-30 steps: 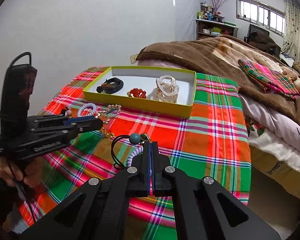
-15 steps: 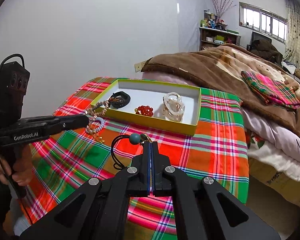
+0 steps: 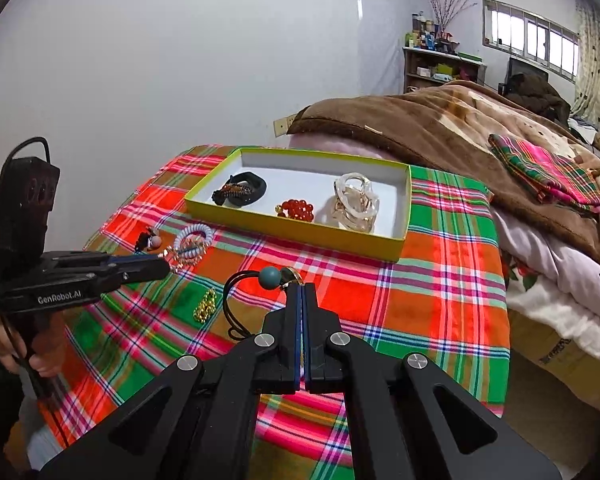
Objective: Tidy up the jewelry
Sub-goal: 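Carry the coil and brooch into the white box and open both tools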
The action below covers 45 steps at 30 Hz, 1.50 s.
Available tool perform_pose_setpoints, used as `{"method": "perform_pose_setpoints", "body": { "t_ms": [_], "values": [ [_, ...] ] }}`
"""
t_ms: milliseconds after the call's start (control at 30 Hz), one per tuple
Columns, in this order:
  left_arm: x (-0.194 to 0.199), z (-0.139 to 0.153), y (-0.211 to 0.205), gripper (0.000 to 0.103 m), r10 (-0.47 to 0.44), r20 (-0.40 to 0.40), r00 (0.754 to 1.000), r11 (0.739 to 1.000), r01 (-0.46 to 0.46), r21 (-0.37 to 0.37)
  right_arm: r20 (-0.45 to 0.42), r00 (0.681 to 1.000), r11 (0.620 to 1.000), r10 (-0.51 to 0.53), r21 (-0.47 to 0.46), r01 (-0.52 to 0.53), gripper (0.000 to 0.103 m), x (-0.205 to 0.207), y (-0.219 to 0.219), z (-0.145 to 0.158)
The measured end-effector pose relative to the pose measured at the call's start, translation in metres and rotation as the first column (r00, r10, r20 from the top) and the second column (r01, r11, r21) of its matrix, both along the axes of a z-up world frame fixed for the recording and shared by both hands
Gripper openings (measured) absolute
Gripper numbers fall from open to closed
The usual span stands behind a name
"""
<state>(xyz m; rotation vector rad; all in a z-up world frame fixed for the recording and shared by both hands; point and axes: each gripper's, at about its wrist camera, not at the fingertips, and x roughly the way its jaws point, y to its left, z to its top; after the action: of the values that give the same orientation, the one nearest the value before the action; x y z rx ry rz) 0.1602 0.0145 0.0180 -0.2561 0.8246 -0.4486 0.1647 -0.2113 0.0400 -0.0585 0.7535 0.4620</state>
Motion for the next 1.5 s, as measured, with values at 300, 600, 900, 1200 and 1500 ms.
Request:
{"method": "perform_pose_setpoints", "body": {
  "t_ms": [300,600,900,1200,1500],
  "values": [
    [0.023,0.022,-0.003,0.012,0.036,0.038,0.999,0.999,-0.036,0.014,0.024,1.000,0.999,0.006,0.032,-0.007,0.000,0.027,0.010,0.019],
    [0.060,0.031,0.002,0.012,0.066,0.072,0.995,0.995,-0.071,0.068,0.017,1.000,0.999,-0.020,0.049,0.019,0.000,0.077,0.022,0.019],
    [0.102,0.024,0.016,0.012,0.113,0.074,0.991,0.986,-0.121,0.114,-0.024,0.999,0.999,-0.028,0.039,0.029,0.000,0.129,0.042,0.001],
    [0.122,-0.005,0.020,0.012,0.132,0.039,0.991,0.979,-0.136,0.150,-0.091,0.996,1.000,-0.010,0.004,0.010,0.000,0.151,0.058,-0.029],
    [0.120,-0.007,0.028,0.026,0.140,0.033,0.990,0.982,-0.143,0.124,-0.082,0.997,1.000,-0.003,0.011,0.004,0.014,0.144,0.056,-0.027]
  ]
}}
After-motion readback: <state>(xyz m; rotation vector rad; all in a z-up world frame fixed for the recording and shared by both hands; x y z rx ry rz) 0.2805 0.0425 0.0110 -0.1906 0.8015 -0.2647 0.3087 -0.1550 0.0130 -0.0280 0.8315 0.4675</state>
